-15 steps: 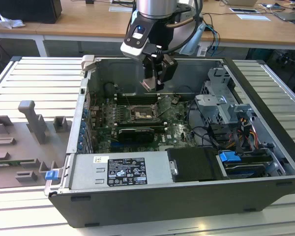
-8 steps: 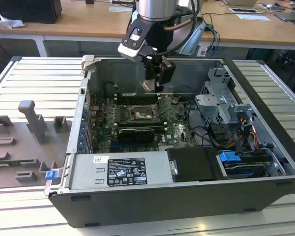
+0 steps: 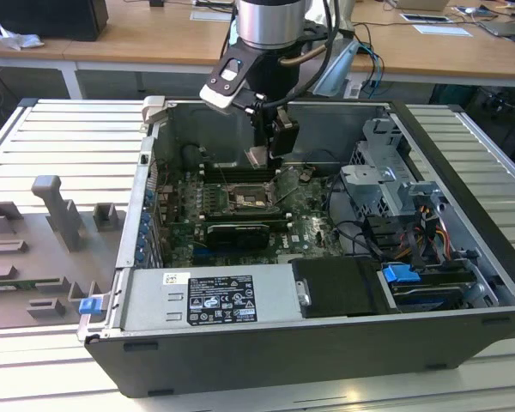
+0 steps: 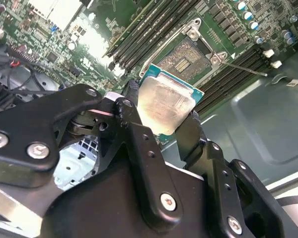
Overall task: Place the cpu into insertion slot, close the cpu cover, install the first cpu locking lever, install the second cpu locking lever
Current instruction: 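Place the cpu into insertion slot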
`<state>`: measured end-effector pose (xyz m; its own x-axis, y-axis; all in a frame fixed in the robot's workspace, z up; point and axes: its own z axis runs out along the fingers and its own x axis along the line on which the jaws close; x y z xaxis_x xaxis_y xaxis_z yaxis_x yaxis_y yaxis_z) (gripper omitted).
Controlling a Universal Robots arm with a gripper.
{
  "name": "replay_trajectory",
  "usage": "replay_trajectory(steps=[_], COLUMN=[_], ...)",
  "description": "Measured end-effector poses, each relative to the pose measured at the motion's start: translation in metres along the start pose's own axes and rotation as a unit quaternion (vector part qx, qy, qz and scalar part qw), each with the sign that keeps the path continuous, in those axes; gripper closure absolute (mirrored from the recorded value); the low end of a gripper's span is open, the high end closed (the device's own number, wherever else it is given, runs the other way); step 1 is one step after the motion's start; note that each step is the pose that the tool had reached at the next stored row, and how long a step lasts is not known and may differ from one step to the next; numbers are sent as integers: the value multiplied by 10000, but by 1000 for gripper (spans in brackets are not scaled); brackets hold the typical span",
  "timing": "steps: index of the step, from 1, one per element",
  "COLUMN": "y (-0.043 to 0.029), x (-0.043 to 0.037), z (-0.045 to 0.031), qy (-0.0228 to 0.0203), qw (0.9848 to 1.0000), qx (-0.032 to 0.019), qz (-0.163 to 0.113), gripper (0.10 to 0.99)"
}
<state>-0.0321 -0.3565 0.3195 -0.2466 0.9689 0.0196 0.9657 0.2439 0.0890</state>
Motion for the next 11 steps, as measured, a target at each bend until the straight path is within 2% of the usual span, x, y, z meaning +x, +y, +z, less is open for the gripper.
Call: replay_trajectory(steps=[9,11], y=[-27,-29], x=[6,5], z=[34,44], qy=[-8,-23], qw=[10000,9997], qx=[-2,-5], qz=[97,250], gripper=[545,545])
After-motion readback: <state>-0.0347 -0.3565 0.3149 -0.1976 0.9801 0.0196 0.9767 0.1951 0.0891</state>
